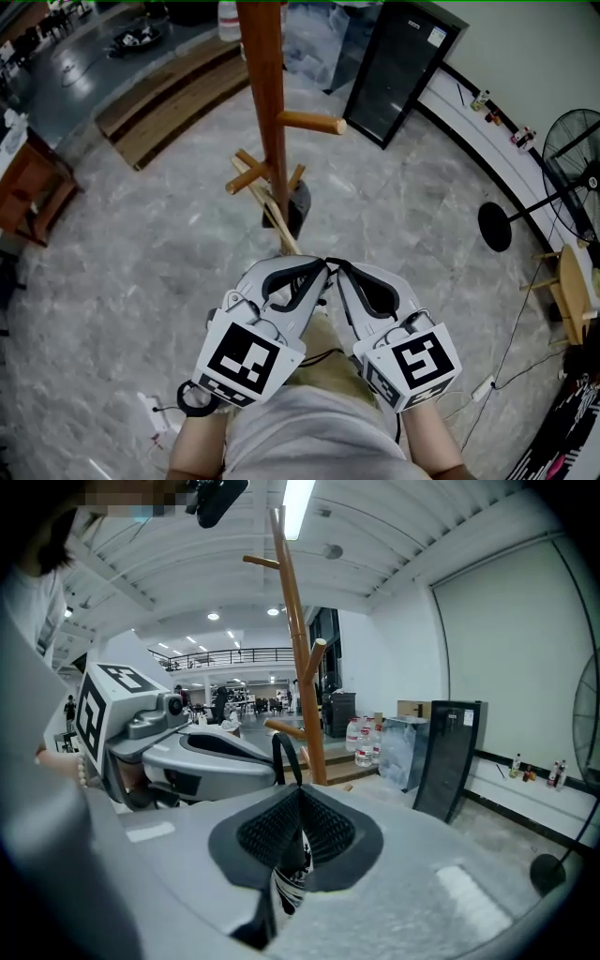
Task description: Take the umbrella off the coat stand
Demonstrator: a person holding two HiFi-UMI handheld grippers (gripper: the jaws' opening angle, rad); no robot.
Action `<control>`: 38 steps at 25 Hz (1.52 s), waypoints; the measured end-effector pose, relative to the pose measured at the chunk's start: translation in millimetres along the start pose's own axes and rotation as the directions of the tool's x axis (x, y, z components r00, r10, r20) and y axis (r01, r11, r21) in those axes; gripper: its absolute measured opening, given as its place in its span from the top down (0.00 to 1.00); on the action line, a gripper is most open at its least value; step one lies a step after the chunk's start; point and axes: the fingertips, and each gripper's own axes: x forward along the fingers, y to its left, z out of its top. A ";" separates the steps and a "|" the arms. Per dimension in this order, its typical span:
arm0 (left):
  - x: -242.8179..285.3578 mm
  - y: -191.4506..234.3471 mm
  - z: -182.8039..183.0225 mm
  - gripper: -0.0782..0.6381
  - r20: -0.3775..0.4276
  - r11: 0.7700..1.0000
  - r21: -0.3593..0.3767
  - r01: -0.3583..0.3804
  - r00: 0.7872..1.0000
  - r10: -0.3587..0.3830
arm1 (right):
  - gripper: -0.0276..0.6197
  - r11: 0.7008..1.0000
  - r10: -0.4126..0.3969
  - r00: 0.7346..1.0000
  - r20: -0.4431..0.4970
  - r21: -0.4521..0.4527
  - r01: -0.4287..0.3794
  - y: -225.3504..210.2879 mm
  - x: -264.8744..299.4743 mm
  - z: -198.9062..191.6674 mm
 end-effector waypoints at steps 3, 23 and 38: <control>6.0 -4.4 -1.5 0.87 -0.010 1.000 0.004 0.023 1.000 -0.023 | 0.95 1.000 -0.022 1.000 -0.002 0.015 0.022 -5.6 -3.7 -4.2; 33.0 -29.2 -19.5 0.87 -0.069 0.993 0.017 0.119 0.991 -0.118 | 0.95 0.987 -0.115 0.993 -0.032 0.107 0.118 -33.4 -21.5 -35.2; 40.1 -33.4 -27.6 0.87 -0.094 0.991 0.016 0.132 0.987 -0.130 | 0.95 0.985 -0.126 0.991 -0.051 0.109 0.131 -38.6 -22.8 -44.4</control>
